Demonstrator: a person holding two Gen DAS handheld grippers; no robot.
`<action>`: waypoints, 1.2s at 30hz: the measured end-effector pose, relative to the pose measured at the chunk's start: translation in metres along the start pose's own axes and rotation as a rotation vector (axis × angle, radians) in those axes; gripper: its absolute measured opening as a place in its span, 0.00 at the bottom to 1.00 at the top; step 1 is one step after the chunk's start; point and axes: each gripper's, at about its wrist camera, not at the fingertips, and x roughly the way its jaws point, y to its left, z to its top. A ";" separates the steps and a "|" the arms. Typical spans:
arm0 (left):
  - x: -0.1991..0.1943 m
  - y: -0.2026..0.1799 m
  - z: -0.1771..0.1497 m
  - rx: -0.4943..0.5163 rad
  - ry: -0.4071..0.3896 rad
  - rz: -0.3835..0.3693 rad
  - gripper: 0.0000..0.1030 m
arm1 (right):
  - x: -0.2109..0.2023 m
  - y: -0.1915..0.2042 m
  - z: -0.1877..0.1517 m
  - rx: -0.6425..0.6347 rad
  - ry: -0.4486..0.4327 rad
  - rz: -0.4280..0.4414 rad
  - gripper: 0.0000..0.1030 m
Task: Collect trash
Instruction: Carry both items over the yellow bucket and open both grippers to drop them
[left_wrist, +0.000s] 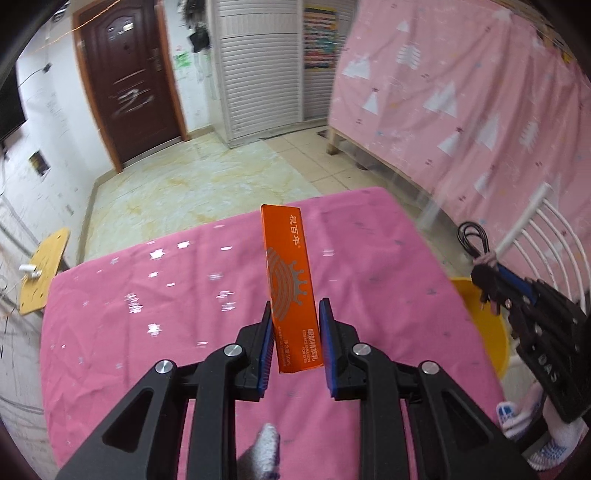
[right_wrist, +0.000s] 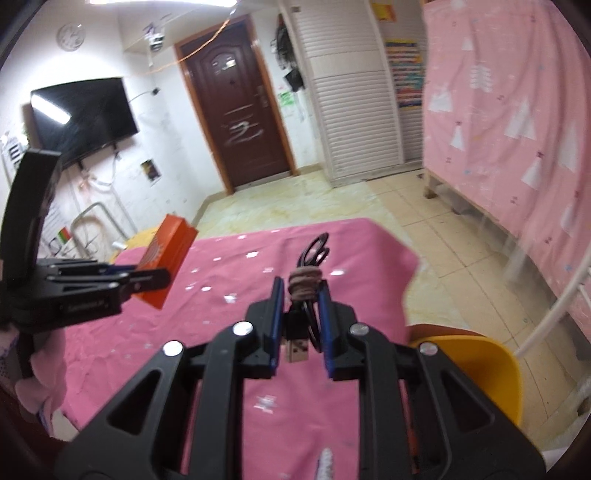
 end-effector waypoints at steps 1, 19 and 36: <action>0.000 -0.009 0.001 0.012 0.003 -0.027 0.15 | -0.004 -0.009 -0.001 0.009 -0.004 -0.015 0.17; 0.006 -0.142 -0.005 0.203 -0.014 -0.284 0.14 | -0.026 -0.112 -0.042 0.122 0.014 -0.232 0.17; 0.011 -0.191 -0.018 0.280 0.005 -0.448 0.38 | -0.050 -0.140 -0.042 0.225 -0.055 -0.228 0.30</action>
